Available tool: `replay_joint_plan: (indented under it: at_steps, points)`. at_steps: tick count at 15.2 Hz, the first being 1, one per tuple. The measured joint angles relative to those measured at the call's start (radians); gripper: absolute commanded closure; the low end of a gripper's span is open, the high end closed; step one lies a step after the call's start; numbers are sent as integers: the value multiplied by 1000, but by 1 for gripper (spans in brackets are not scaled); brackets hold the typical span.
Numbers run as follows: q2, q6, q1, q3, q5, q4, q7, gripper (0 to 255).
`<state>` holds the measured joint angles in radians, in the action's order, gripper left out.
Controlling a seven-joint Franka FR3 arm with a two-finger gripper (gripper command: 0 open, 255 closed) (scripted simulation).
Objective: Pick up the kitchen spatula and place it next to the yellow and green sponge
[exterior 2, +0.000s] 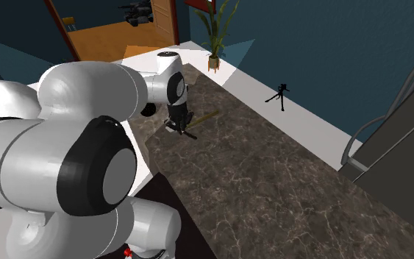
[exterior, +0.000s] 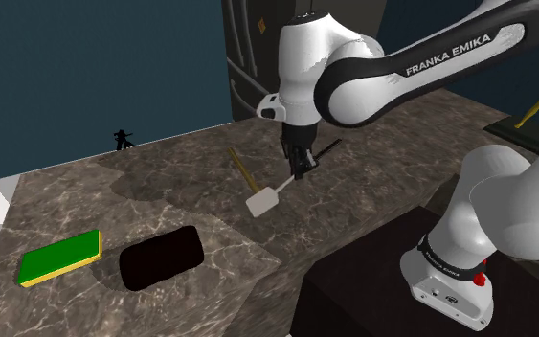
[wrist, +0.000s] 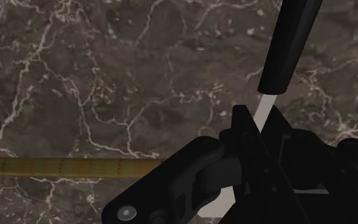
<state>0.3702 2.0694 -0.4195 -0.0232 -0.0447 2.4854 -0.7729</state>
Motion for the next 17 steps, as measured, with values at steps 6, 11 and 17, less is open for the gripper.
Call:
replay_joint_plan:
  at_steps: [6,11,17]
  points:
    - [-70,-46,-25,-40,15,-113,54,255]
    - [-223,-54,-60,-99,20,-270,147,255]
    - [-404,-84,-101,-150,-1,-477,250,255]
